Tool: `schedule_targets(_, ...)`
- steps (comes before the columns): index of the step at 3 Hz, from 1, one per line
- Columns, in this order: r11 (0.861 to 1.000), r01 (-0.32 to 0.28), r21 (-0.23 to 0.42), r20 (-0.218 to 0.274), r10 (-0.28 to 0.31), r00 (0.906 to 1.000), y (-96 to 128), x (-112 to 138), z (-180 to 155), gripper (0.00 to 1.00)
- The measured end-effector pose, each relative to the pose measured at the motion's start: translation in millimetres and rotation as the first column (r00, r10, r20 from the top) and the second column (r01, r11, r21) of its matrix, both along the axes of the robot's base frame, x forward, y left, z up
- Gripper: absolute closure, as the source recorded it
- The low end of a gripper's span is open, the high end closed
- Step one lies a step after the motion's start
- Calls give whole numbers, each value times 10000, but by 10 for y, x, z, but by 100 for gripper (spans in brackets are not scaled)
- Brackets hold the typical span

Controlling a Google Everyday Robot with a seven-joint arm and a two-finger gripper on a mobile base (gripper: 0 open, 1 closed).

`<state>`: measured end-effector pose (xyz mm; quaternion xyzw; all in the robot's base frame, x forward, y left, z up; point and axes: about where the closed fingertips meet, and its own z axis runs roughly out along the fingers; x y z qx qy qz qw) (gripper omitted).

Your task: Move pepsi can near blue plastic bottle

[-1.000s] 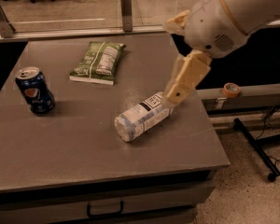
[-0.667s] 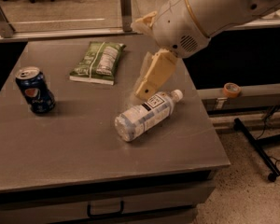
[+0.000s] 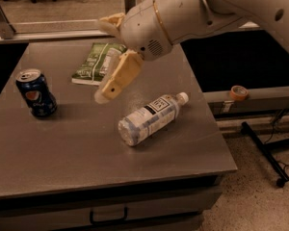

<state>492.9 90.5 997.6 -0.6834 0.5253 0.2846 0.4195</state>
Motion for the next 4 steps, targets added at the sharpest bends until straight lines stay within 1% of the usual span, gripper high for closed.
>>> schedule_targets(1,9998,9,220,39,-10,10000,65,27,-30,0)
schedule_targets(2,9947,-434,930,43,432,9991,384,241,-209,0)
schedule_targets(3,9857,-867,1443,-97,891,9960,697,467,-559,0)
schedule_targets(4,9771,-1172,1775,-264,1238,9920,903,668,-860,0)
